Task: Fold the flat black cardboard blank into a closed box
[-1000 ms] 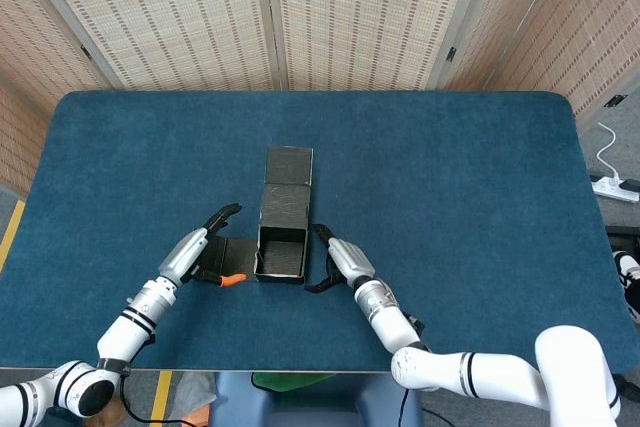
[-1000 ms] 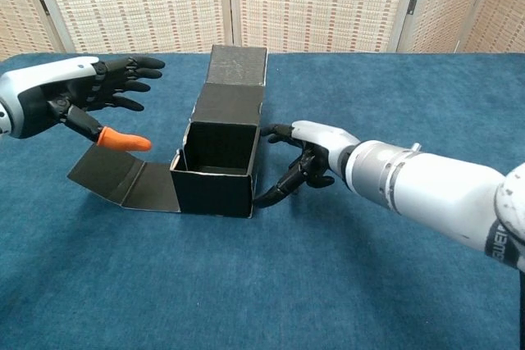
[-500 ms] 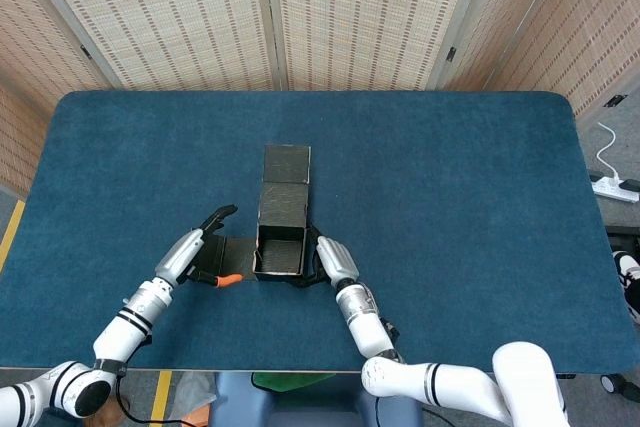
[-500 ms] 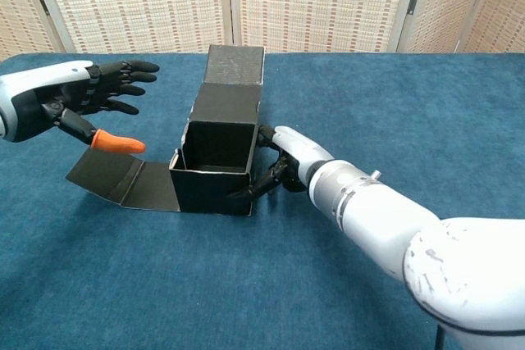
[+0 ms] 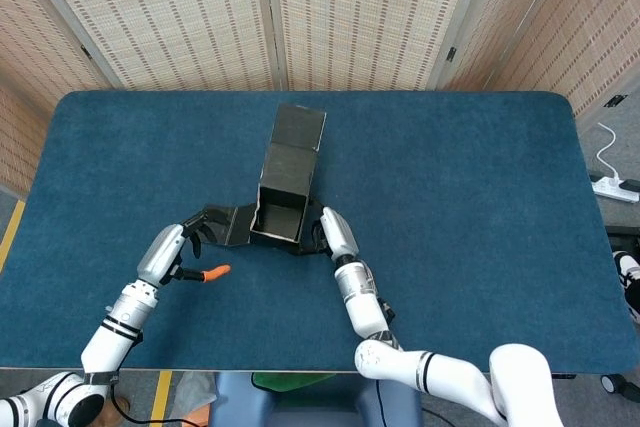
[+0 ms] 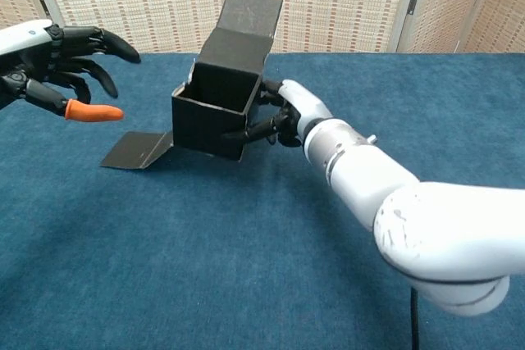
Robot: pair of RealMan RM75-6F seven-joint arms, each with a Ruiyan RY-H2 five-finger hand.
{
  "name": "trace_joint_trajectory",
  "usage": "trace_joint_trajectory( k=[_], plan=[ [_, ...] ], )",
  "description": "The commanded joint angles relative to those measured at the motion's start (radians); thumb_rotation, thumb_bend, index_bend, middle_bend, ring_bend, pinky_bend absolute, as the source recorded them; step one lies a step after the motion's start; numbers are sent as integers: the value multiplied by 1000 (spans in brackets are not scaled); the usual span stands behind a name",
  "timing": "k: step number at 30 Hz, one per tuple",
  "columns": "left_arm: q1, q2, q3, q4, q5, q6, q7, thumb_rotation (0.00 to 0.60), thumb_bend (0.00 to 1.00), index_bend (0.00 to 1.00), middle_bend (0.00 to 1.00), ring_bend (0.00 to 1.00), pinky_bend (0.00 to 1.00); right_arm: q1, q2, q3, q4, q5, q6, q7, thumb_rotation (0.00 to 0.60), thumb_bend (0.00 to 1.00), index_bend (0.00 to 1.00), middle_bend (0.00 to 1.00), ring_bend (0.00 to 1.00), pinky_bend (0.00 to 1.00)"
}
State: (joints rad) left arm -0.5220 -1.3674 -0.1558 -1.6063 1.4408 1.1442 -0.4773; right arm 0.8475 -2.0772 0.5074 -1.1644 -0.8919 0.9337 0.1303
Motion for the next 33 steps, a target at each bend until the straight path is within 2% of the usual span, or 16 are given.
trace_joint_trajectory(
  k=[1,5,8,12,15,21,26,33],
  plan=[
    [-16,60,78,-36,158,-16,-102,600,232,580,580,827,886,-12,71,51,-95,15,-43,47,600,218,522,620,774,1000],
    [-78,101,157,-59,302,-72,-235,600,232,586,577,860,913,-28,130,81,-189,46,-65,63,600,217,522,620,774,1000],
    [-124,89,188,-43,352,-119,-246,600,233,546,566,866,913,-45,171,85,-260,65,-73,69,600,216,522,620,774,1000],
    [-143,21,163,19,304,-160,-112,600,233,474,519,865,912,-75,230,70,-353,91,-81,69,600,216,522,618,774,1000],
    [-138,-41,124,83,224,-168,11,600,235,442,487,863,912,-107,282,47,-427,121,-89,74,600,217,522,616,774,1000],
    [-115,-108,94,176,140,-137,174,600,240,393,427,859,912,-159,369,10,-529,136,-114,104,600,217,522,610,774,1000],
    [-84,-158,79,245,125,-48,274,600,275,310,356,844,914,-189,424,-29,-581,114,-128,121,600,217,521,602,774,1000],
    [-41,-188,68,305,184,134,291,600,309,294,334,841,915,-207,450,-90,-594,66,-117,115,600,216,521,594,774,1000]
  ],
)
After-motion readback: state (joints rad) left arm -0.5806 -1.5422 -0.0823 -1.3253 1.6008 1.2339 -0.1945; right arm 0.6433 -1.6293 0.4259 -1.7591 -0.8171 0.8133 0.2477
